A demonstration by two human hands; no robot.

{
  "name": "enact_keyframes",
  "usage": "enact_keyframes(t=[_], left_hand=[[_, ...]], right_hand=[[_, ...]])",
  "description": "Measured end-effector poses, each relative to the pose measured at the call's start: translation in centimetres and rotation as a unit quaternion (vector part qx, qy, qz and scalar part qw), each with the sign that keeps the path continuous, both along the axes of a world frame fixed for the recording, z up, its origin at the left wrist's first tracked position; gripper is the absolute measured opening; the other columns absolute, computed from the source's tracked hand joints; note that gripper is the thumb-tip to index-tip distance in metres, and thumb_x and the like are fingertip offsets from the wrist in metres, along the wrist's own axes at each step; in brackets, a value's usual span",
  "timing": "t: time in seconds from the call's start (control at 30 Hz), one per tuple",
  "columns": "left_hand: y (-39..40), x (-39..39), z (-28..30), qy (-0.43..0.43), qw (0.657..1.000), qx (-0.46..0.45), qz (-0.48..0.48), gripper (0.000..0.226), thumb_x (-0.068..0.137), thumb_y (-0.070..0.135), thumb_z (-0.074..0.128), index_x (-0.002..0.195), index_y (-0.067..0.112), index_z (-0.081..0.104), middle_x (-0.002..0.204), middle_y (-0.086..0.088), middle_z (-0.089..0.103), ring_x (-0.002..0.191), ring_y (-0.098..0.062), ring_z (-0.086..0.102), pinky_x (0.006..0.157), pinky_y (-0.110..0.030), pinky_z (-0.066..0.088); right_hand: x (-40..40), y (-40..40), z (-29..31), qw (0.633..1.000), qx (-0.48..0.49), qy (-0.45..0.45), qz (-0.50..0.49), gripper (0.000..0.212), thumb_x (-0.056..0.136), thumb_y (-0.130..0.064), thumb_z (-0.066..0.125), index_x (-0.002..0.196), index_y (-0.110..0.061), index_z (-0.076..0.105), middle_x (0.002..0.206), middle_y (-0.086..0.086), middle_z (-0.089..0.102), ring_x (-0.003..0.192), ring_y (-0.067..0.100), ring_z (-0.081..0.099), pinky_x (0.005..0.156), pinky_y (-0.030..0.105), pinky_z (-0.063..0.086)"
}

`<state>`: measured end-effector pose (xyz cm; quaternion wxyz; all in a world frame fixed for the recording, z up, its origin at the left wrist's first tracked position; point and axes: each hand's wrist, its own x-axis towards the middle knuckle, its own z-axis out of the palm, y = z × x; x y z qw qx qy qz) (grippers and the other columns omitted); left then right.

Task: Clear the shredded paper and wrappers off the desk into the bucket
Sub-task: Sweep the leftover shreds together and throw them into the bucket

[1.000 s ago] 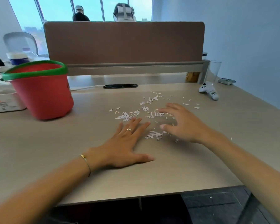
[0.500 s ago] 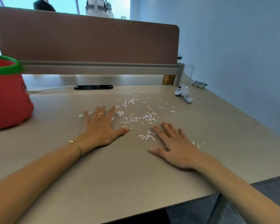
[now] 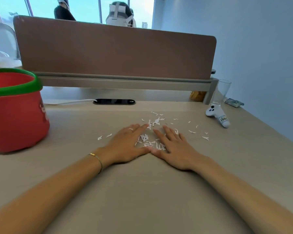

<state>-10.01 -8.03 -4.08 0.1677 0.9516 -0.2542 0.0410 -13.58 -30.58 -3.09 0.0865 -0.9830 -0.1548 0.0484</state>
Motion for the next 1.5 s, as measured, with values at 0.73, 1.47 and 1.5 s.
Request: enact_keyframes(t=[0.73, 1.47, 1.5], left_hand=[[-1.2, -0.3, 1.5, -0.149, 0.976, 0.159, 0.013, 0.043, 0.106, 0.045, 0.03, 0.075, 0.019, 0.045, 0.088, -0.011, 0.068, 0.084, -0.035, 0.061, 0.063, -0.036, 0.024], [7.8, 2.2, 13.4, -0.189, 0.964, -0.084, 0.167, 0.048, 0.094, 0.028, 0.055, 0.049, 0.014, 0.044, 0.046, 0.001, 0.042, 0.046, -0.02, 0.039, 0.048, -0.03, 0.035], [8.8, 2.0, 14.3, -0.191, 0.962, -0.088, 0.174, 0.048, 0.093, 0.027, 0.055, 0.048, 0.013, 0.045, 0.047, -0.001, 0.04, 0.046, -0.02, 0.038, 0.049, -0.031, 0.038]], right_hand=[[2.1, 0.5, -0.5, 0.956, -0.018, -0.252, 0.151, 0.028, 0.093, -0.034, 0.043, 0.07, -0.018, 0.045, 0.057, 0.001, 0.056, 0.046, 0.031, 0.053, 0.046, 0.027, 0.027], [7.1, 11.6, 12.8, 0.943, 0.246, -0.216, 0.064, 0.03, 0.091, -0.018, 0.056, 0.063, -0.006, 0.055, 0.058, 0.01, 0.057, 0.053, 0.02, 0.043, 0.051, 0.035, 0.029], [7.2, 12.5, 13.5, 0.941, 0.252, -0.215, 0.07, 0.03, 0.09, -0.018, 0.055, 0.063, -0.006, 0.055, 0.058, 0.009, 0.058, 0.055, 0.02, 0.045, 0.052, 0.035, 0.032]])
